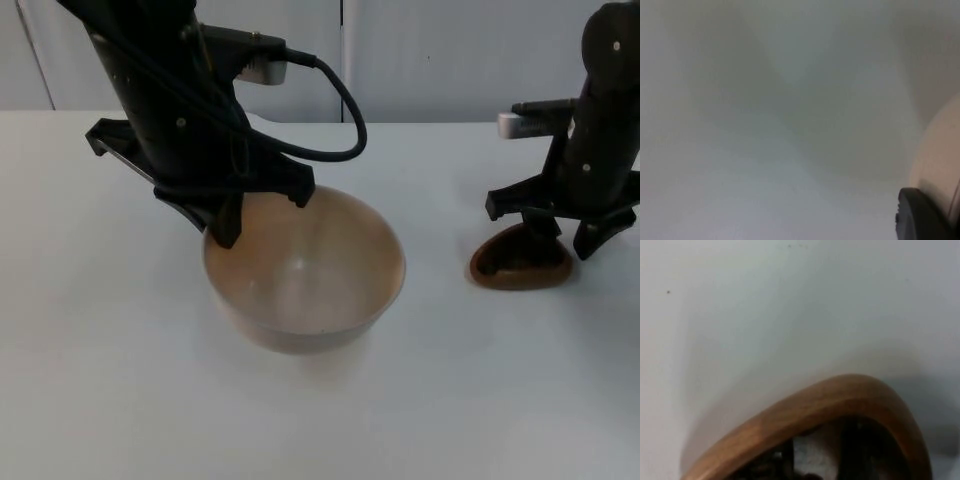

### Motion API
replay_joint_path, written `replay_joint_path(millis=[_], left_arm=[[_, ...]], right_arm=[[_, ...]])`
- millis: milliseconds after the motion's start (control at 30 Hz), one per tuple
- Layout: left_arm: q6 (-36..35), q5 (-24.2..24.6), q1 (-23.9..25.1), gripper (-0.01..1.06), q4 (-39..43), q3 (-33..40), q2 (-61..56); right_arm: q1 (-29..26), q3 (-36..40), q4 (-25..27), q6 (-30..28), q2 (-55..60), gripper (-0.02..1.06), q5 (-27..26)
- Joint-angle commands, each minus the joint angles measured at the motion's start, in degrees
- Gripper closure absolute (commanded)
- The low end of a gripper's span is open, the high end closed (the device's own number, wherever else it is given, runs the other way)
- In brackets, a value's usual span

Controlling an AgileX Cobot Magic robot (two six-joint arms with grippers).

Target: Pick up the bowl with the left hand and pour the coffee beans from the cup into the bowl with the right hand.

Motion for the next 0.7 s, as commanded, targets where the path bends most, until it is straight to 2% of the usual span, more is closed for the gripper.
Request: replay_joint_path(millis=[0,133,600,667], left_arm=[[-0.26,0.12,-0.23,1.05,0.02,0.31,-0.30],[-0.26,0.12,-0.23,1.05,0.02,0.31,-0.30],[-0.26,0.12,-0.23,1.05,0.02,0.31,-0.30],[-0.26,0.12,-0.23,1.05,0.02,0.31,-0.30]], right_arm=[[0.20,-0.04,-1.43,-1.84,0.27,0.60,-0.71],[0.20,-0.04,-1.43,-3.67,0.27,0.60,-1.10],[0.20,-0.04,-0.96,-3.67,0.27,0.60,-1.34],[0.20,-0.04,-0.82,-3.67,0.27,0.66,-1.34]])
